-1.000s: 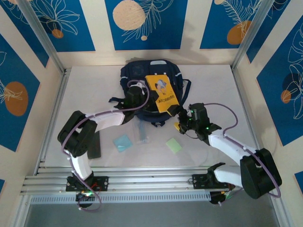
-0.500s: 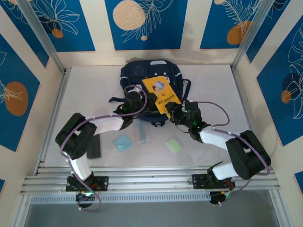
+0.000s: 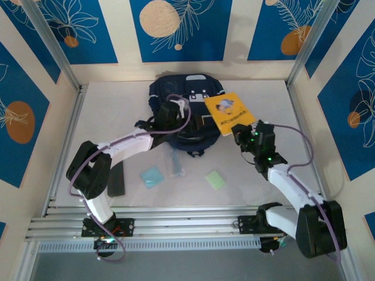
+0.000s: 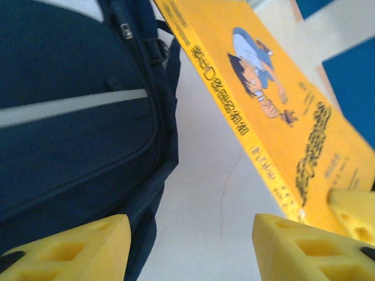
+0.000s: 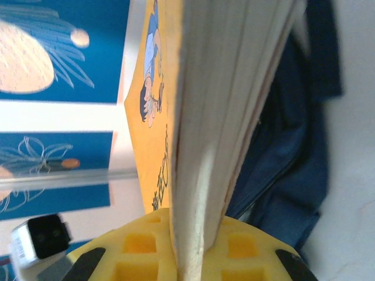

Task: Pack the student bag
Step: Pass the book, then open the student bag at the top-center of the table.

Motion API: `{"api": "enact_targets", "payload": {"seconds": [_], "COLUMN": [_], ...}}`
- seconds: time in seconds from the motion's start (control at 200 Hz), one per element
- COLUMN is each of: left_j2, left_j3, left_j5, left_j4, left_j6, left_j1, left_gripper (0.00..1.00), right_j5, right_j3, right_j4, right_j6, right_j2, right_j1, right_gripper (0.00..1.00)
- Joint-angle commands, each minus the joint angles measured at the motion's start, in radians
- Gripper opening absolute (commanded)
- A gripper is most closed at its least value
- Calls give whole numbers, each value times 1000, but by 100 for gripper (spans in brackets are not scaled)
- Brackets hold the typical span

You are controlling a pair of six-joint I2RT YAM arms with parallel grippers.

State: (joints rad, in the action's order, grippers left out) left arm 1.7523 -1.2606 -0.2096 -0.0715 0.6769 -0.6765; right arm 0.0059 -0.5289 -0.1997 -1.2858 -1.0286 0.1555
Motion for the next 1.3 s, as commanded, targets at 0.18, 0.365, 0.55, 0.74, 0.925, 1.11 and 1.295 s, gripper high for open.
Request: {"api": "enact_targets", "payload": {"seconds": [0.18, 0.365, 0.55, 0.74, 0.925, 1.11, 1.295], "left_j2": [187, 307, 370, 401, 375, 278, 247], "left_j3": [-291, -423, -485, -502, -519, -533, -556], "left_j5": [-35, -3, 14, 21, 15, -152, -282], "left_j4": [528, 684, 728, 738, 714, 603, 459], "left_j6": [-590, -735, -772, -765, -698, -426, -231], "left_j1": [3, 2, 4, 4, 5, 34, 62], "left_gripper": [53, 51, 48, 31, 0, 0, 0], "right_j5": [-201, -268, -278, -283, -302, -266, -220], "right_j3": [-18, 5, 18, 26, 9, -28, -52], "right_j4": [254, 263, 259, 259, 277, 371, 482], "right_j6": [176, 183, 183, 180, 195, 243, 284], "right_j2": [160, 171, 170, 171, 181, 246, 323], "right_j1": [-277, -333, -337, -350, -358, -371, -382], "right_gripper": [0, 0, 0, 0, 0, 0, 0]}}
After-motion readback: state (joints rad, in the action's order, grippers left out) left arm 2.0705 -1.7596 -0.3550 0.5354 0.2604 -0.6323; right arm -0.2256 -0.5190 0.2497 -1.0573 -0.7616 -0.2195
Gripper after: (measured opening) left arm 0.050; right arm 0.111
